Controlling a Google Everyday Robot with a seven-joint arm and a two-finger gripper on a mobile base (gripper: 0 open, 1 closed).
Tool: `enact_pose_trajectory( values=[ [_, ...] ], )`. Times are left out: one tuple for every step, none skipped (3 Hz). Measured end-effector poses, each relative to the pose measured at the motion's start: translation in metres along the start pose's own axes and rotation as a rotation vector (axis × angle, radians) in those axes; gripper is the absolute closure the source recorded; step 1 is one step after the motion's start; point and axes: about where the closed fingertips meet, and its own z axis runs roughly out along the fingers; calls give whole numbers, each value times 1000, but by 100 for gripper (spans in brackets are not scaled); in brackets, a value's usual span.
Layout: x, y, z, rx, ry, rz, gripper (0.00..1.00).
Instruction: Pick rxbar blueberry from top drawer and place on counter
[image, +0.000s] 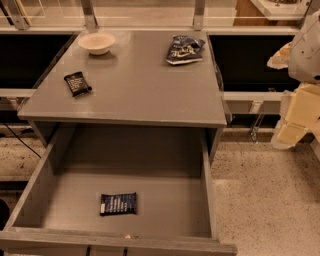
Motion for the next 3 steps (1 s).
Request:
enact_pose_trajectory(
  values=[
    [0, 0, 0, 0, 0, 0, 0],
    [-4, 8, 8, -9, -16, -11, 0],
    [-7, 19, 25, -34, -17, -47, 0]
  ],
)
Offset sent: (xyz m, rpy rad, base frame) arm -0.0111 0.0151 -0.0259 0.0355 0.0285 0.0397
